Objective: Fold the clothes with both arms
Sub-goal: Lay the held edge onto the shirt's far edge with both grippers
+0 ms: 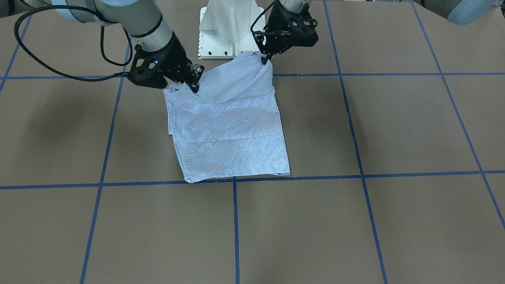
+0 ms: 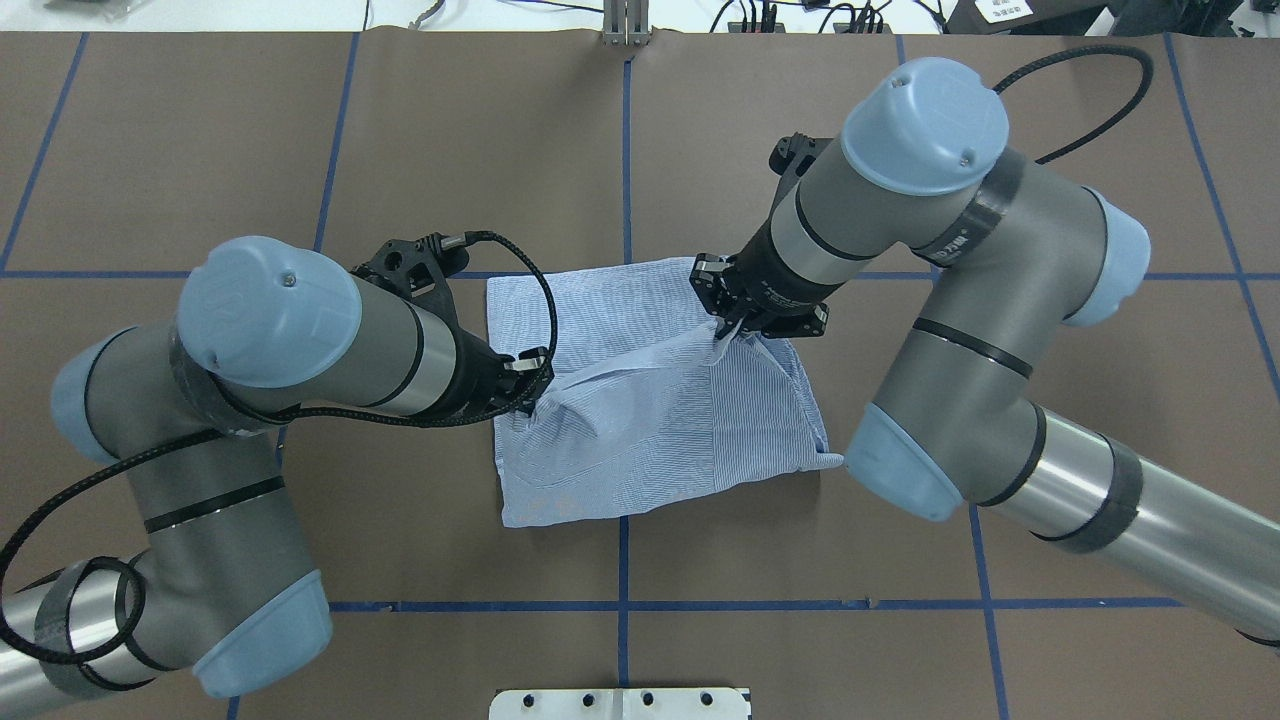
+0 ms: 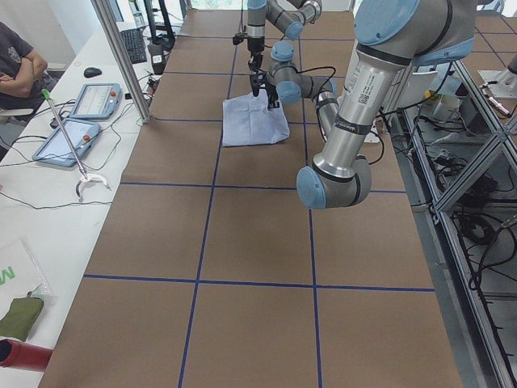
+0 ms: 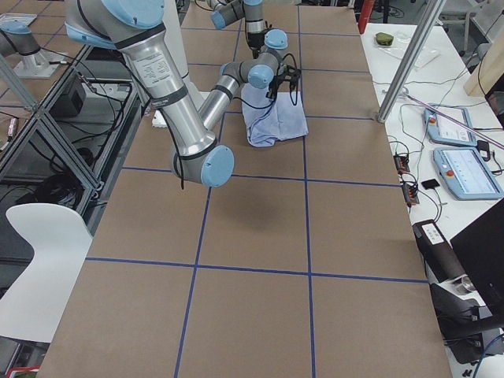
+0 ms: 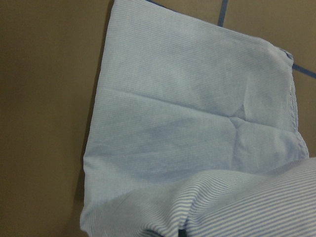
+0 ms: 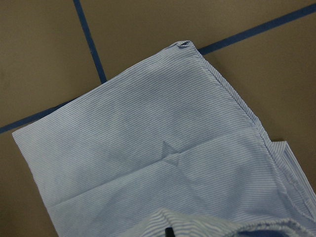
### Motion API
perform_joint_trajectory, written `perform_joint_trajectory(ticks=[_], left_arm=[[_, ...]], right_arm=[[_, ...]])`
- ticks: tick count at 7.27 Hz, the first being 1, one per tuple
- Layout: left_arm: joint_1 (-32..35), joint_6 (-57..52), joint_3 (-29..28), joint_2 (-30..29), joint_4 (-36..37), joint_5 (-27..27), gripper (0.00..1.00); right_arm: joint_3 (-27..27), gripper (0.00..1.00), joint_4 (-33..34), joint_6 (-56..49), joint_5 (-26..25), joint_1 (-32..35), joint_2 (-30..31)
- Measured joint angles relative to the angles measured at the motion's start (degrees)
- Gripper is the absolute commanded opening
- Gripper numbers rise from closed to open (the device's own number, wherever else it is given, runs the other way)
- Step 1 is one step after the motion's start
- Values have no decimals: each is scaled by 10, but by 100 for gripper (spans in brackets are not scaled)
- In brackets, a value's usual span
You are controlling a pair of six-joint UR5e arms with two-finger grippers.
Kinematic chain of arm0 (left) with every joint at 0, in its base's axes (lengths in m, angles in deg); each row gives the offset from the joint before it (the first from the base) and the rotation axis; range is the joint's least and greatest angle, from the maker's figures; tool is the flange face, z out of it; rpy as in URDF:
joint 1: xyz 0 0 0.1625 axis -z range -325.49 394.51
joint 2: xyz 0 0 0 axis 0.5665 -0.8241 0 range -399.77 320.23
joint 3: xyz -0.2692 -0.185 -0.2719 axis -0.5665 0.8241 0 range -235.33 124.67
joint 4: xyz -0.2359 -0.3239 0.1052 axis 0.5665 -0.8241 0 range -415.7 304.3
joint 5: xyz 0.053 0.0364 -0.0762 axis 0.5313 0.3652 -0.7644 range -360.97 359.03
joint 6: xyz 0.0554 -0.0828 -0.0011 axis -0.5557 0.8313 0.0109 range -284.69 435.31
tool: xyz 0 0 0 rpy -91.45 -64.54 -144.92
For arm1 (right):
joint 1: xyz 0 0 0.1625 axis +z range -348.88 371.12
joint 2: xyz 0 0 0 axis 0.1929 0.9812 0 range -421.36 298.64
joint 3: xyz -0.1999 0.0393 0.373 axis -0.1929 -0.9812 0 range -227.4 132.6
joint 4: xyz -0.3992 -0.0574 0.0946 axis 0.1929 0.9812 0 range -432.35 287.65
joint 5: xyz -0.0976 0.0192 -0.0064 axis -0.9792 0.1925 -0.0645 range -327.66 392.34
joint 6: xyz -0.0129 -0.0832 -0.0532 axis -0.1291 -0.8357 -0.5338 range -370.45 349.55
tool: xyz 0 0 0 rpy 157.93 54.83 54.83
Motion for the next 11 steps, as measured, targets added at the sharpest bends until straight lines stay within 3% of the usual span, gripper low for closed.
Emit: perform_joint_trajectory(ticks=[3, 7, 8, 9, 11], left_arm=[[26, -24, -60, -4, -46, 0, 0], [58, -32, -178, -33, -138, 0, 0], [62, -38, -193, -36, -149, 0, 0], [66, -41, -200, -37, -154, 0, 0], [70, -43, -205, -38, -156, 0, 67]], right_arm=[[-104, 0, -15, -48, -2, 2, -41], [-195, 0, -82, -58, -3, 2, -74], [-214, 34, -85, -58, -3, 2, -86], [-227, 99, -89, -58, -4, 2, -93], [-243, 100, -103, -58, -10, 4, -98]])
